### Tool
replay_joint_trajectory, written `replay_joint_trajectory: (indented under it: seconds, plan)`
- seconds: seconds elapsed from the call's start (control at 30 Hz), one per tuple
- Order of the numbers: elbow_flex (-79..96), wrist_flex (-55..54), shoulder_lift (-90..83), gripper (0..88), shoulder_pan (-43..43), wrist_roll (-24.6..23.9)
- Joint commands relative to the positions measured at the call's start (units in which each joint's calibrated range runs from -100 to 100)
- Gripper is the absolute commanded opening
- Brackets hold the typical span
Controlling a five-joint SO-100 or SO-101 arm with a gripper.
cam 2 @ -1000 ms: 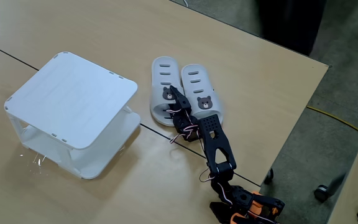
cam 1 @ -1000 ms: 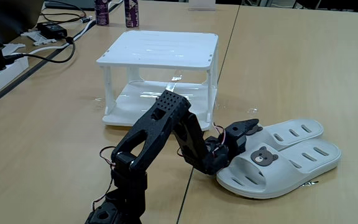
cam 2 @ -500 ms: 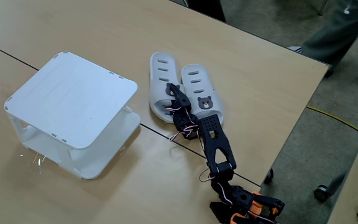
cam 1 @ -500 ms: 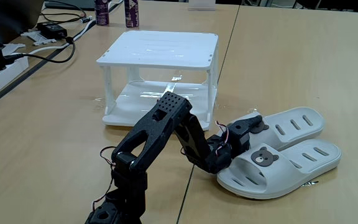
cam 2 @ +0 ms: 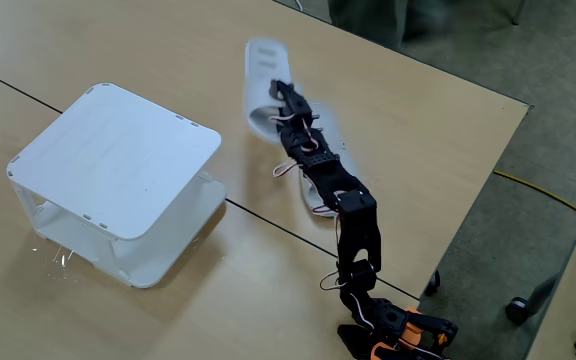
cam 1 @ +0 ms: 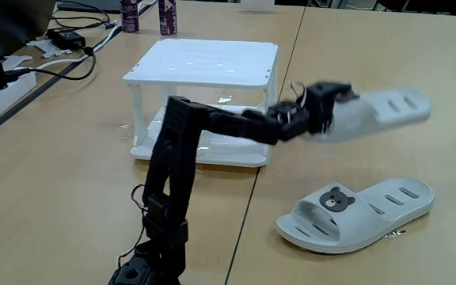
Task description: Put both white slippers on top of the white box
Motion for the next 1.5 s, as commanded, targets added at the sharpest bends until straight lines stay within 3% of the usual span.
replay_joint_trajectory:
  seconds: [0.0,0.3,0.77,0.97,1.47]
  plan:
    - [-2.1,1.4,-18.1,0.8,0.1,0.4]
    - [-2.1,1.5,-28.9,0.8,-9.0,0.4]
    - [-2.1,5.3,-30.2,0.8,-41.5,0.4]
    - [-6.1,5.3,-22.3,0.8,-43.5,0.4]
    - [-40.6,5.3,8.2,0.8,-44.0,0.4]
